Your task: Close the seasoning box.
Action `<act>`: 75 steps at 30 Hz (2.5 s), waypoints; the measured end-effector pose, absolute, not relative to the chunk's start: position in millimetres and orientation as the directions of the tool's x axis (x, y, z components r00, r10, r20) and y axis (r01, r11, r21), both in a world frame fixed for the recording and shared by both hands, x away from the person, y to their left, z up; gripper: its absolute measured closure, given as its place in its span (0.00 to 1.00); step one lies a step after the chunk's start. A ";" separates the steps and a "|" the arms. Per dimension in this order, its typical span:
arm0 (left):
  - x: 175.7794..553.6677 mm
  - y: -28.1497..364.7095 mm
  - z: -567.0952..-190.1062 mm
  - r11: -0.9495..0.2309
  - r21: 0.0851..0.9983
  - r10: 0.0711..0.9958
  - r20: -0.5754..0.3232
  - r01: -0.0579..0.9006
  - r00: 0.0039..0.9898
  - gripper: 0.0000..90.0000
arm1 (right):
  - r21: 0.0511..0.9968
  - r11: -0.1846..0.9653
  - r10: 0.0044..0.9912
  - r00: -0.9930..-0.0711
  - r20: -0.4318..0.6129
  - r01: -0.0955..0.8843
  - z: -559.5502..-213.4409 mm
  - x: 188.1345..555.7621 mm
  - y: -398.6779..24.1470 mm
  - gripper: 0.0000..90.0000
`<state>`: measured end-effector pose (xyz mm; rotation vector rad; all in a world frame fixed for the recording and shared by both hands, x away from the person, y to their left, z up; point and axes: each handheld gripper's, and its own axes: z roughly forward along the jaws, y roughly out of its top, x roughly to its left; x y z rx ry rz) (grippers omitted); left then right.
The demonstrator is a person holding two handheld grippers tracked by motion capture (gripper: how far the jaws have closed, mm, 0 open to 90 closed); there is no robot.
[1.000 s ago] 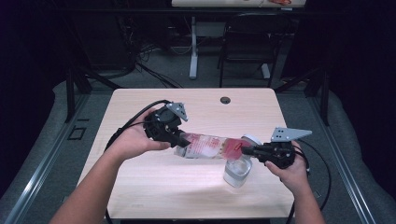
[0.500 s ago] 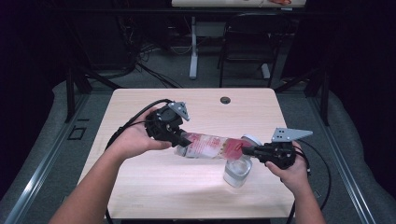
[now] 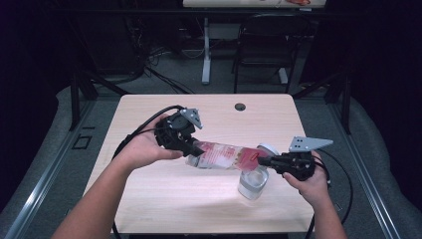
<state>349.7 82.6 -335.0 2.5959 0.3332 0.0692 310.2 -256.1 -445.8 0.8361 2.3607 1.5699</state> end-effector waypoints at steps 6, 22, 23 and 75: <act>349.7 82.8 -335.1 -0.834 0.506 0.249 -0.016 0.223 0.968 0.79 | 0.893 0.281 0.544 -0.825 0.154 0.352 -446.0 310.4 -256.4 0.99; 349.8 81.9 -333.8 -0.833 0.508 0.246 -0.011 0.217 0.969 0.80 | 0.891 0.281 0.533 -0.830 0.164 0.357 -446.5 310.8 -257.9 0.99; 349.9 81.9 -333.7 -0.833 0.509 0.245 -0.011 0.216 0.970 0.80 | 0.891 0.281 0.533 -0.830 0.164 0.357 -446.4 310.8 -258.0 0.99; 350.5 72.1 -329.7 -0.835 0.514 0.225 -0.007 0.196 0.974 0.80 | 0.881 0.304 0.489 -0.853 0.182 0.362 -440.4 305.3 -270.2 0.99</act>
